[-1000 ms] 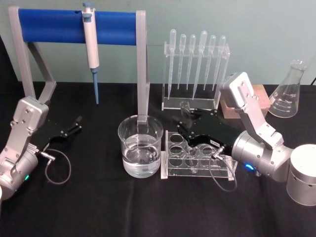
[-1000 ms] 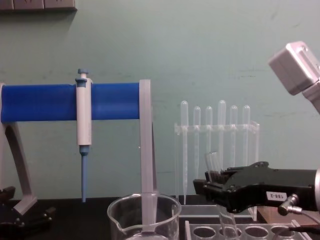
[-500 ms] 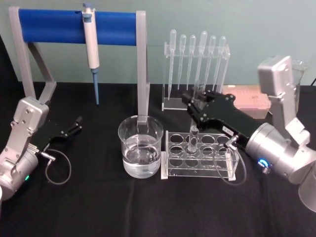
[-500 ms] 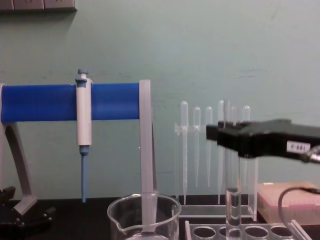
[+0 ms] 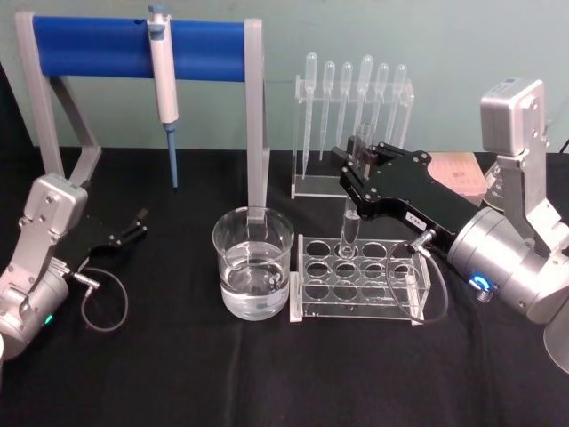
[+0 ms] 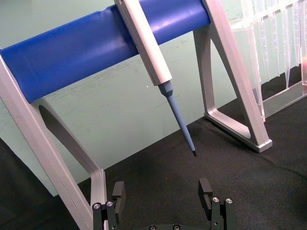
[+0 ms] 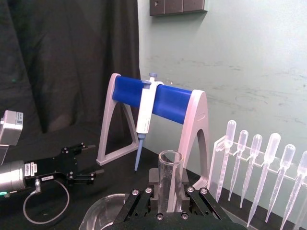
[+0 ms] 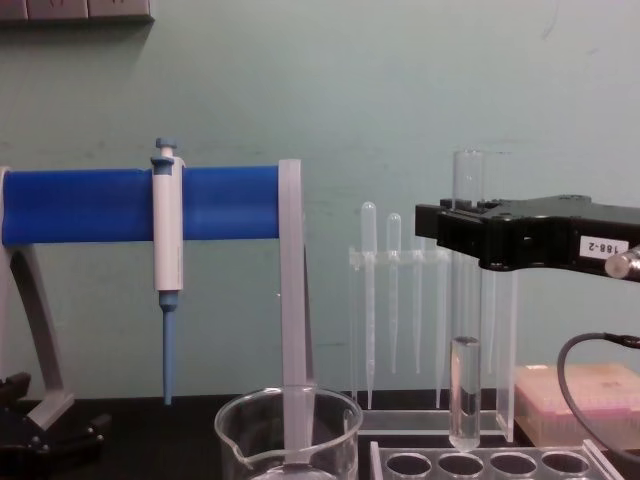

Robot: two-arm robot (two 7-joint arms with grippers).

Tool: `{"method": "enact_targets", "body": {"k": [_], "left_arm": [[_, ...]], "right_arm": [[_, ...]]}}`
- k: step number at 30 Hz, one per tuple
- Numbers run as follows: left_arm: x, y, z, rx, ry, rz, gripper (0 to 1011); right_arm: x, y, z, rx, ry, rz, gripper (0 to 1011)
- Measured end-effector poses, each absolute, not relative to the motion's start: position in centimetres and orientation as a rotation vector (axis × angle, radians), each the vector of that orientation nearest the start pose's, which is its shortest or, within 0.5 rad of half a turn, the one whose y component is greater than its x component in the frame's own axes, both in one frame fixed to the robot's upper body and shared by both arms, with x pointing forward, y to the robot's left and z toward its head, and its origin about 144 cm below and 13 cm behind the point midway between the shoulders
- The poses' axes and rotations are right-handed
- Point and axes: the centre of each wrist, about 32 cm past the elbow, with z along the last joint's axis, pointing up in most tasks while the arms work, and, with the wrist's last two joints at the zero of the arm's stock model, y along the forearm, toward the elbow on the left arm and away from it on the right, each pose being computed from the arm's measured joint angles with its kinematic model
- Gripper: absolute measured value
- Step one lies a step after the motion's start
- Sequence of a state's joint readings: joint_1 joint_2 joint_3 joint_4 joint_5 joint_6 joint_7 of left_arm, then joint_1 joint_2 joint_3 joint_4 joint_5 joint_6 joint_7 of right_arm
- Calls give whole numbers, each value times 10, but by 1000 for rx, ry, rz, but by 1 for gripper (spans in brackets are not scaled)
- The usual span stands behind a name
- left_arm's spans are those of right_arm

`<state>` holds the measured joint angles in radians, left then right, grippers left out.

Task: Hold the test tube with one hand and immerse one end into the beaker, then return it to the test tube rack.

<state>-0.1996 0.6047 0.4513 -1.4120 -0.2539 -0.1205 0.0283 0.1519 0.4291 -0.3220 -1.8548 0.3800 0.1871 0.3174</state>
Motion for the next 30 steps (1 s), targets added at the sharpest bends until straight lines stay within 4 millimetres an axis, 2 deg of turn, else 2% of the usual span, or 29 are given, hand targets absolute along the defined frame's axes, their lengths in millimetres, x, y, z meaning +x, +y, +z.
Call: {"method": "enact_targets", "body": {"k": [30], "left_arm": [[489,310,1140,304,-285,1248,1000]], "right_arm": [[466,-223,1254,-4,-122,-853,228]]}}
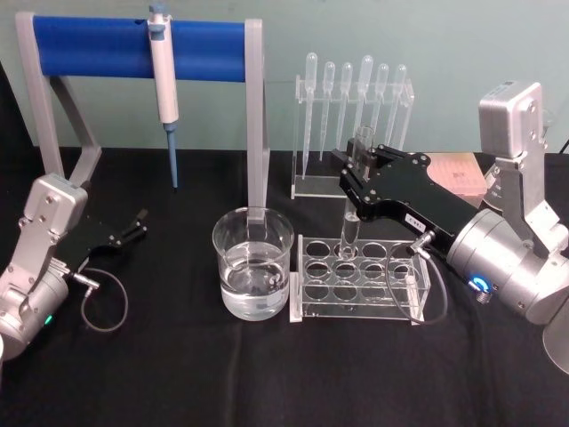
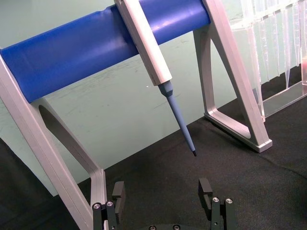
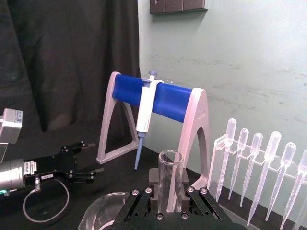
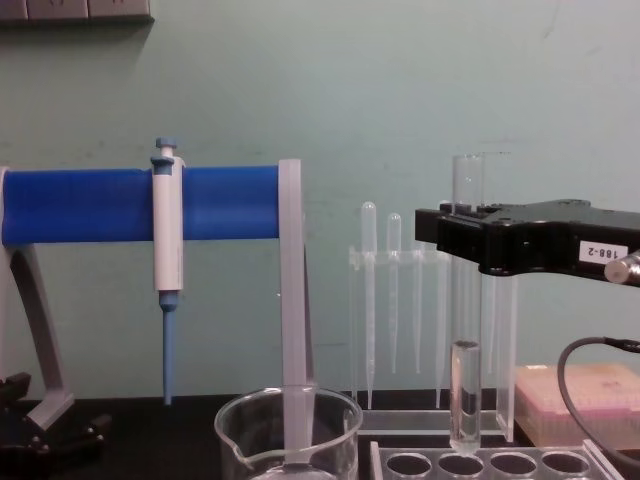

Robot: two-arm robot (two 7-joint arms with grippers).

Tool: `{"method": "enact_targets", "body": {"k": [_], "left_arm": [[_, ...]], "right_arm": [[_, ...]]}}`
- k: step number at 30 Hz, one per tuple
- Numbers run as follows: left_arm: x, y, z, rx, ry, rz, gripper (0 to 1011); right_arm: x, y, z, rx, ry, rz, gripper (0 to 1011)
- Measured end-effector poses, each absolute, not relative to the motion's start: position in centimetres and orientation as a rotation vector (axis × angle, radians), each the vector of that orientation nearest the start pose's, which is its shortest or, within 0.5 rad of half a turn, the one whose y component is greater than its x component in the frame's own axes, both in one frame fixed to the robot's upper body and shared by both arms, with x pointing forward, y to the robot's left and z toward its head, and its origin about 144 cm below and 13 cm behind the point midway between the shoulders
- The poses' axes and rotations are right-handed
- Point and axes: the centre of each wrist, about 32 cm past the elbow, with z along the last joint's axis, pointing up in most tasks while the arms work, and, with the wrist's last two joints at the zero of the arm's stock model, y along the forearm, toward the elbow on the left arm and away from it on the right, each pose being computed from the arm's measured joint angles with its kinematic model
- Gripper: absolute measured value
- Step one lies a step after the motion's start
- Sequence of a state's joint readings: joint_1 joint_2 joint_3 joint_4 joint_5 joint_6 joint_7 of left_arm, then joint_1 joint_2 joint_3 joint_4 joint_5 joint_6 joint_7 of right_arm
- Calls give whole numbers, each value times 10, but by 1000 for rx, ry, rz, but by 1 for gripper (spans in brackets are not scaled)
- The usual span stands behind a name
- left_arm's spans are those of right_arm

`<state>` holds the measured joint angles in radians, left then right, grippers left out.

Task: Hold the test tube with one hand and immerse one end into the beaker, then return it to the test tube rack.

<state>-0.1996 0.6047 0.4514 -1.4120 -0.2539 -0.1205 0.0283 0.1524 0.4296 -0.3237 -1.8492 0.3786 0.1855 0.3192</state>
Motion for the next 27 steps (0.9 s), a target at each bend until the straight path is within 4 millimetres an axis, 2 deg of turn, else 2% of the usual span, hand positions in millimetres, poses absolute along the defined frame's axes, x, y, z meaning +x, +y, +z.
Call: {"method": "enact_targets", "body": {"k": [27], "left_arm": [[489,310,1140,305,-285,1248,1000]], "right_arm": [[466,-223,1254,-4,-122,-852,228]]}}
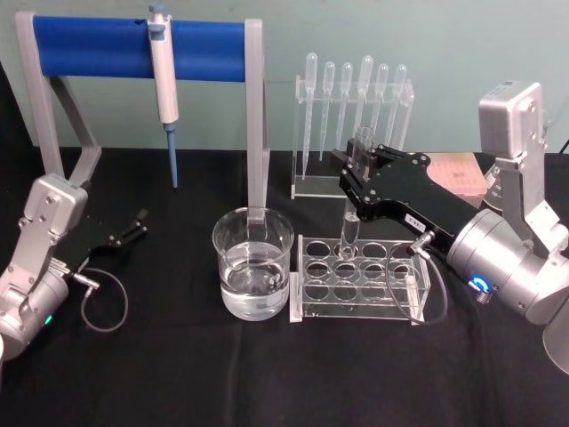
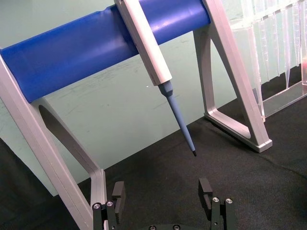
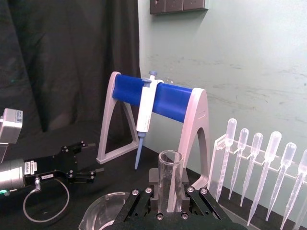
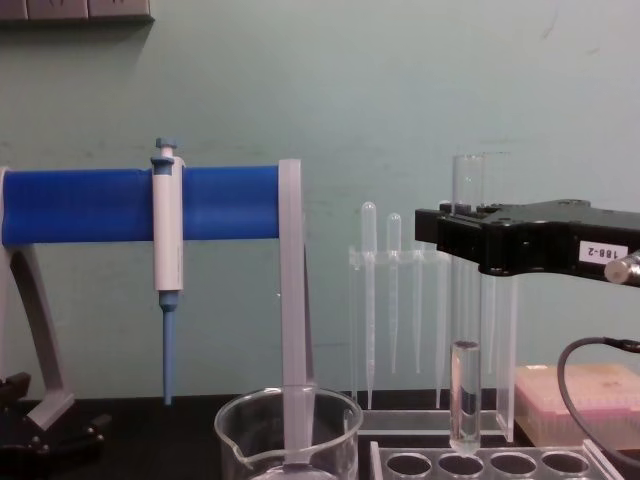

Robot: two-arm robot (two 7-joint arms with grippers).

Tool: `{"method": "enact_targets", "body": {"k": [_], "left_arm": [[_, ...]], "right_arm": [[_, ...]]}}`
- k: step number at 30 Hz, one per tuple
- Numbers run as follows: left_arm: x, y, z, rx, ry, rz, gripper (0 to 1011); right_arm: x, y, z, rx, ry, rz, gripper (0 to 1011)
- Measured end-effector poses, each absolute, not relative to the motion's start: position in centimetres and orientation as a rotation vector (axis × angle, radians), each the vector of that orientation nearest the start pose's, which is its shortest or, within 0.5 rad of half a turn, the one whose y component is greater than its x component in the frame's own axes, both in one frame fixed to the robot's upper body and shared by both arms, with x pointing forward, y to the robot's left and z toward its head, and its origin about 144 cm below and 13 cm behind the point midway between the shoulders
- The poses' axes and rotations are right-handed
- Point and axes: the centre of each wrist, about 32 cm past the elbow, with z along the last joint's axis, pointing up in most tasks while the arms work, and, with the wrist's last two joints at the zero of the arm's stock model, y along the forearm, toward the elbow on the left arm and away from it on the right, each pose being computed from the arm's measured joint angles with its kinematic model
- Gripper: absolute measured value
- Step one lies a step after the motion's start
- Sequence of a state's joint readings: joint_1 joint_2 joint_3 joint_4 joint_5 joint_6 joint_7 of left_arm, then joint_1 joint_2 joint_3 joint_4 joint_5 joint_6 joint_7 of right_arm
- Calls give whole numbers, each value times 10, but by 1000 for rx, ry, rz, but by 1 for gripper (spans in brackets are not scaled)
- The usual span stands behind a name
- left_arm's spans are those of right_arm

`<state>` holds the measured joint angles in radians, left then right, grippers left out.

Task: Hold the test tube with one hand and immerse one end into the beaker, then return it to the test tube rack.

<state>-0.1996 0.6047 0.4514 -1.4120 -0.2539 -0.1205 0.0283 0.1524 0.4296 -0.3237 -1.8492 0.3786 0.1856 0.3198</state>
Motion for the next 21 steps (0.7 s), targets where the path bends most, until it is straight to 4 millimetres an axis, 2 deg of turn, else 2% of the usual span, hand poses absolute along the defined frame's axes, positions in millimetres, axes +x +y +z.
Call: {"method": "enact_targets", "body": {"k": [21], "left_arm": [[489,310,1140,304,-285,1248,1000]], "right_arm": [[466,-223,1254,-4,-122,-852,228]]}}
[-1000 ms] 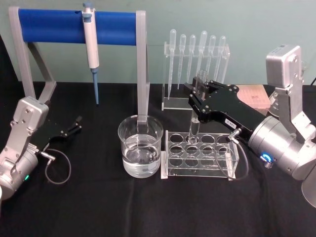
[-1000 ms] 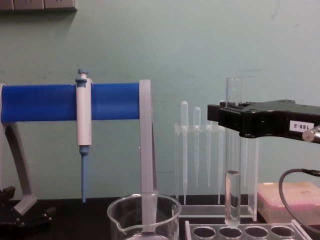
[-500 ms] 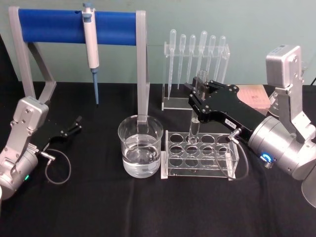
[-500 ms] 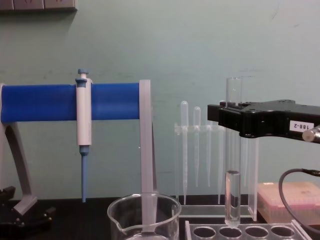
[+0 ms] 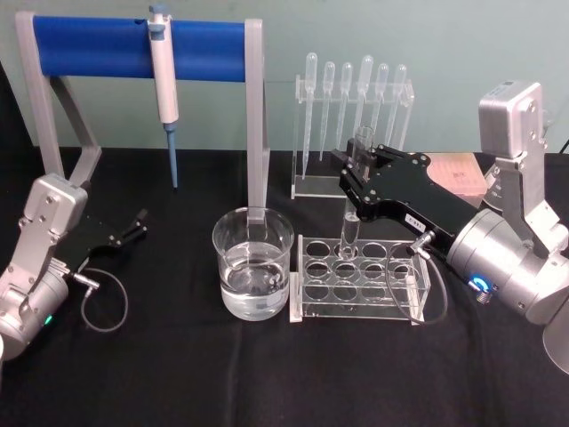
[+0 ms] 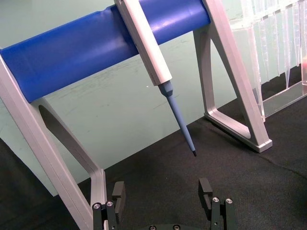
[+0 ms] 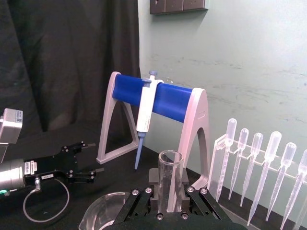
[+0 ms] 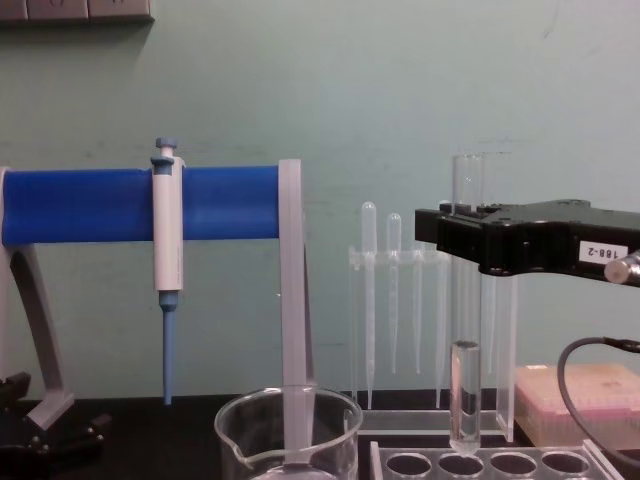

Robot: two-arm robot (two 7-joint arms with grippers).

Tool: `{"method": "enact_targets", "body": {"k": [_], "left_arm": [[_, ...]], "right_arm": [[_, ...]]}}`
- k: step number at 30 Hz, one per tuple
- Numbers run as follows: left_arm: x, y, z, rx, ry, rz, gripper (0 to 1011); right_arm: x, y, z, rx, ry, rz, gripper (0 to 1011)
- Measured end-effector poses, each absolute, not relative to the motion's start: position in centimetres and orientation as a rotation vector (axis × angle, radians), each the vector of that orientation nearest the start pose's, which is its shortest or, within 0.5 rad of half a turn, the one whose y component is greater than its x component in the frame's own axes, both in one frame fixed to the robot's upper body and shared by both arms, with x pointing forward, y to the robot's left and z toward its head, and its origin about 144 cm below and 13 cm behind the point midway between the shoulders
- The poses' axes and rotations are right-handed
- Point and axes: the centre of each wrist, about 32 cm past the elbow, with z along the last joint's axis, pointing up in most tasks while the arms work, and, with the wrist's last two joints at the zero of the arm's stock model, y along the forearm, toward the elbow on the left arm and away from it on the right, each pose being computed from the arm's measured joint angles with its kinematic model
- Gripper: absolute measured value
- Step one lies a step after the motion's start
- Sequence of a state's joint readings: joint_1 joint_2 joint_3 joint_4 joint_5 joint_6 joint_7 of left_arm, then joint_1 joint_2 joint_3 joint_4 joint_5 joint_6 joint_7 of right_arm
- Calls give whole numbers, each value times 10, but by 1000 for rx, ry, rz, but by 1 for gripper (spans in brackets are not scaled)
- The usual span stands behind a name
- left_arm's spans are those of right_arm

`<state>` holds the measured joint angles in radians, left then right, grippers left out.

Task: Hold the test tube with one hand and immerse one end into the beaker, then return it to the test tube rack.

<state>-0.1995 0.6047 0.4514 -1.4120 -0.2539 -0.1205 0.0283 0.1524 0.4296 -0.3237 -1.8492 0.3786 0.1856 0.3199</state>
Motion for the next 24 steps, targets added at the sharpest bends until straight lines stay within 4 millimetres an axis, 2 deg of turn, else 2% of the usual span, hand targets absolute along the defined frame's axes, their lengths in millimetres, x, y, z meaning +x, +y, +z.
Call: {"method": "enact_targets", "body": {"k": [24], "left_arm": [[489,310,1140,304,-285,1248,1000]], "right_arm": [[466,-223,1254,-4,-122,-852,228]]}}
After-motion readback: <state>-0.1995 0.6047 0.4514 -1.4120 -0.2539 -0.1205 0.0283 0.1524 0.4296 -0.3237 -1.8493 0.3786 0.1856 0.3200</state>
